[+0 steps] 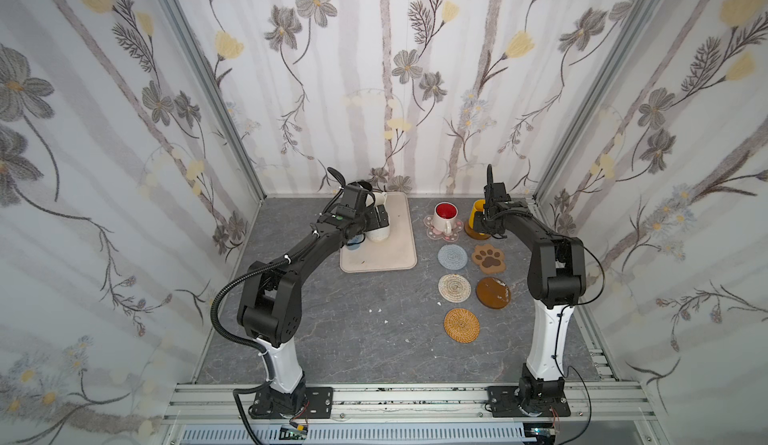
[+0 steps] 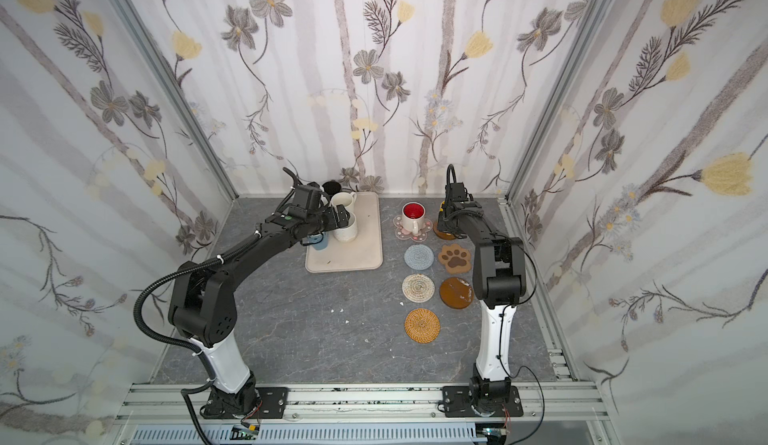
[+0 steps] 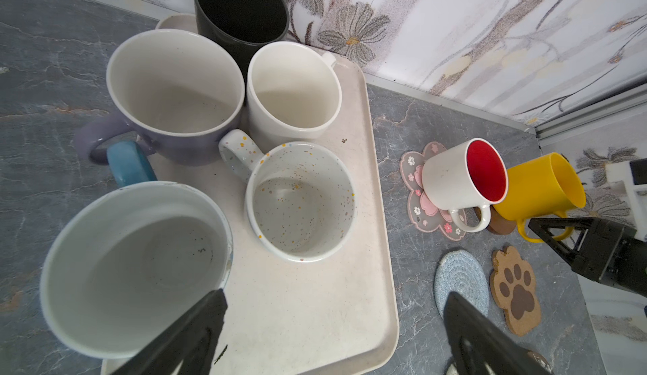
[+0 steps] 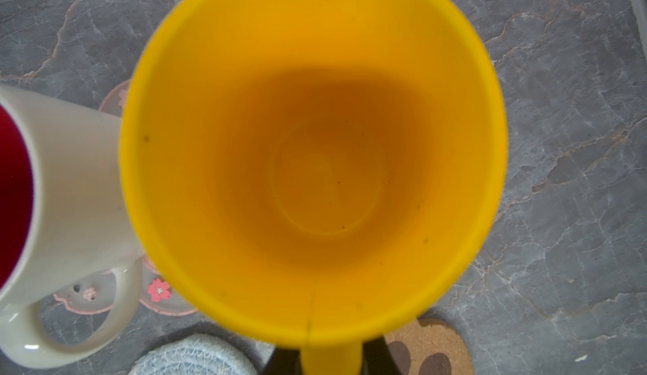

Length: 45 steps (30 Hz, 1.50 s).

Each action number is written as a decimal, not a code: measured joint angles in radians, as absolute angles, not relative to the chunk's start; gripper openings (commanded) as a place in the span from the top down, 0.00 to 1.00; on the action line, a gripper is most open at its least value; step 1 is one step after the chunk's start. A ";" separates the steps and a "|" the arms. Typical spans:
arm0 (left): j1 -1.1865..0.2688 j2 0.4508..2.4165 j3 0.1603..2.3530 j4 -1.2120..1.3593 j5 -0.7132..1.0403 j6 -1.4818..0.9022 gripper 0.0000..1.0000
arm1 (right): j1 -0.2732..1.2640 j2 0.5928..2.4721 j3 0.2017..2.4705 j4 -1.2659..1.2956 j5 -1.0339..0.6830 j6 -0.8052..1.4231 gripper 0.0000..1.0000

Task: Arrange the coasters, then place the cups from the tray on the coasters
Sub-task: 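Lower the yellow mug onto the dark brown round coaster with right gripper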

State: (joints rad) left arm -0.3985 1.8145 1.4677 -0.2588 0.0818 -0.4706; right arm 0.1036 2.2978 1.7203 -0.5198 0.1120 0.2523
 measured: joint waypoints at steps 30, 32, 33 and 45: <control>-0.404 1.786 1.452 -0.259 0.081 -0.470 0.00 | 0.118 2.216 1.602 -0.483 0.112 0.261 0.95; -0.404 1.782 1.451 -0.259 0.079 -0.468 0.00 | 0.118 2.216 1.597 -0.477 0.115 0.261 0.92; -0.404 1.781 1.451 -0.259 0.078 -0.468 0.00 | 0.118 2.216 1.596 -0.474 0.116 0.261 0.89; -0.401 1.770 1.444 -0.260 0.060 -0.451 0.00 | 0.118 2.216 1.577 -0.438 0.141 0.264 0.46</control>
State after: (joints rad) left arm -0.4007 1.7699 1.4445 -0.2596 0.0605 -0.4511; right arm 0.1184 2.2162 1.5772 -0.4381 0.1410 0.2642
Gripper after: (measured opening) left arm 0.998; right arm 0.518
